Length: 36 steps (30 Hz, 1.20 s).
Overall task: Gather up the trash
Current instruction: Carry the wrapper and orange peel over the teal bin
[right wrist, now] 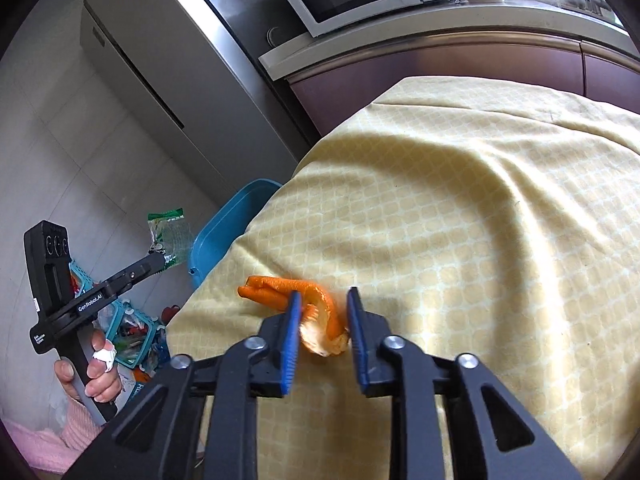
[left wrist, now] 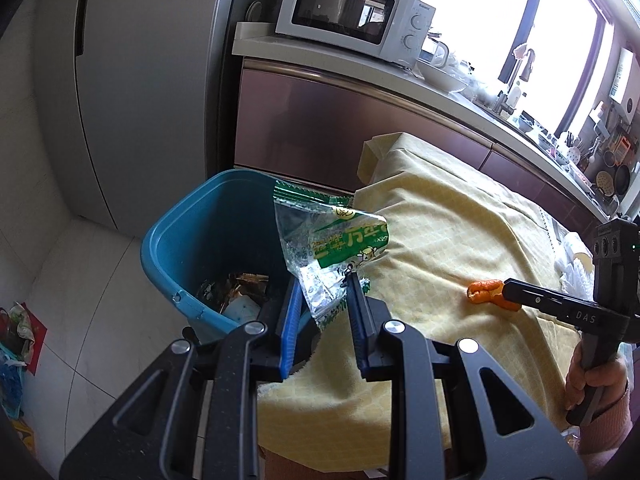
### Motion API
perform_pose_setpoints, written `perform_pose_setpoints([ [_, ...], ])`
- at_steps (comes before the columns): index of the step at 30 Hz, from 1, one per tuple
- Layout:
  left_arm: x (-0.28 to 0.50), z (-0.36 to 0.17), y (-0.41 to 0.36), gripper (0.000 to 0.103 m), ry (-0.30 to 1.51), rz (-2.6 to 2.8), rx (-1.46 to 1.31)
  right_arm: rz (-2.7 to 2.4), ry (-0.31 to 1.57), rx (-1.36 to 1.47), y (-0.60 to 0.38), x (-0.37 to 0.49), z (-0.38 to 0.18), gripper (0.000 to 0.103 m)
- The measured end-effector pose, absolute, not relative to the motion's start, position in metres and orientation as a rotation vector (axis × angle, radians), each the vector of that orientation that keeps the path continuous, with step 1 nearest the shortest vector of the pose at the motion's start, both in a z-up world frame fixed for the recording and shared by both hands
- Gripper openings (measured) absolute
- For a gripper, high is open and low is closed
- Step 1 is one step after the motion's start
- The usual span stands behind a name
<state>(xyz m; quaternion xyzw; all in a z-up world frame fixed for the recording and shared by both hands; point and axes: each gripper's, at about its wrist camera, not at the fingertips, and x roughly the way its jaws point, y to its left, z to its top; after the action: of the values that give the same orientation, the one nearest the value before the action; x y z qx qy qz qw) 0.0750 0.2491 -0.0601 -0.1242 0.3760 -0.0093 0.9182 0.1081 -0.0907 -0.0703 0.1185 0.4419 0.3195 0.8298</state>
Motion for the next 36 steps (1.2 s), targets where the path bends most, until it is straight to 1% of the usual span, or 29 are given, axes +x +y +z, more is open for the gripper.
perform_pose_setpoints([
  [2,0.074,-0.061,0.251,0.023,0.773,-0.016,-0.258,0.681,0.923,0.241,-0.089,0.107,-0.067,0.008],
  [6,0.073,-0.062,0.255,0.023,0.770,-0.007,-0.261,0.695,0.888,0.248,-0.090,0.103,-0.055,0.006],
  [7,0.073,-0.062,0.256,0.023,0.769,-0.003,-0.261,0.700,0.879,0.254,-0.089,0.103,-0.052,0.003],
  [25,0.076,-0.069,0.273,0.023,0.777,0.048,-0.261,0.846,0.770,0.261,-0.043,0.119,-0.003,0.002],
  [36,0.086,-0.078,0.284,0.023,0.796,0.074,-0.259,0.926,0.778,0.237,0.009,0.140,0.004,0.002],
])
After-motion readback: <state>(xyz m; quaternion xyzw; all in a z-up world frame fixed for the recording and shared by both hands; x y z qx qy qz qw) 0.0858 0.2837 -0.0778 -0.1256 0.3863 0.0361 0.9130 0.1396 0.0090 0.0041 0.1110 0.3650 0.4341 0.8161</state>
